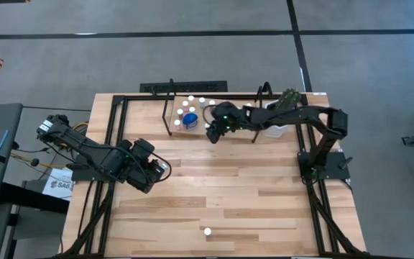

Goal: Pick and place medicine bottles onto shelf by color
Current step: Put the yellow pill bottle on the shelf

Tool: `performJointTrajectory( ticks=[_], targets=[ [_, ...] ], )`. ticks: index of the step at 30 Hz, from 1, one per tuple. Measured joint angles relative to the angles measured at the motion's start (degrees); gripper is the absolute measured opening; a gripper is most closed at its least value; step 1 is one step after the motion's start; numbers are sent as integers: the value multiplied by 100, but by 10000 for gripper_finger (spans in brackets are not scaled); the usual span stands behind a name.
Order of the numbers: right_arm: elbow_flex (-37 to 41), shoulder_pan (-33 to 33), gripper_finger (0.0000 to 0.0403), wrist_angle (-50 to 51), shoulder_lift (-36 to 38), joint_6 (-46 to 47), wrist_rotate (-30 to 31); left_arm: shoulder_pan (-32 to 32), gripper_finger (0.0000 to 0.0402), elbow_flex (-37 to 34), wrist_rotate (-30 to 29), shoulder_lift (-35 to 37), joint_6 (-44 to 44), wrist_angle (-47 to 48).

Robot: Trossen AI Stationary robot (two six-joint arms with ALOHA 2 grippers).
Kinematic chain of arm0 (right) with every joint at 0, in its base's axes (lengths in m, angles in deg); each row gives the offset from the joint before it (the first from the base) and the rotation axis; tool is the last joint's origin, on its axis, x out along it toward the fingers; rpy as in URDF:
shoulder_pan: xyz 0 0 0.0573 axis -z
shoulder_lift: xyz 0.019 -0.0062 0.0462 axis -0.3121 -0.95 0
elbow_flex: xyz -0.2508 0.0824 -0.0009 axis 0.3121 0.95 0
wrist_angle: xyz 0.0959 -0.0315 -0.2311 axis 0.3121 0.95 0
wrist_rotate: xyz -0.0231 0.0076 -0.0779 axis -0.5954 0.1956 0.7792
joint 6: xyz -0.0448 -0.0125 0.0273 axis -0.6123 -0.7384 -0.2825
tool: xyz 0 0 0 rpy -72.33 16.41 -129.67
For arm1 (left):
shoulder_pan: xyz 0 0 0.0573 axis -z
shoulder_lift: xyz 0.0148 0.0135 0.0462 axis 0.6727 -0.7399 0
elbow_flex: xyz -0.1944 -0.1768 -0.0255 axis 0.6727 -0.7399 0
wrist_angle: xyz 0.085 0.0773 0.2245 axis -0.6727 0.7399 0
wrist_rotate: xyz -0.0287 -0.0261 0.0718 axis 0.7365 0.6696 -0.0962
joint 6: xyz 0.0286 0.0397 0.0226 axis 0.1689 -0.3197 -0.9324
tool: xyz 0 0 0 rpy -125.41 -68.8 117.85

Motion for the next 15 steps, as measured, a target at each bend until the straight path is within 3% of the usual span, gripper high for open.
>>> performJointTrajectory(
  ticks=[5,15],
  targets=[
    [-783,19,235,988,-411,-215,-11,1,214,0,-10,1,-2,7],
    [-1250,-16,235,1300,-770,-494,20,-1,214,0,18,1,-28,5]
  ],
)
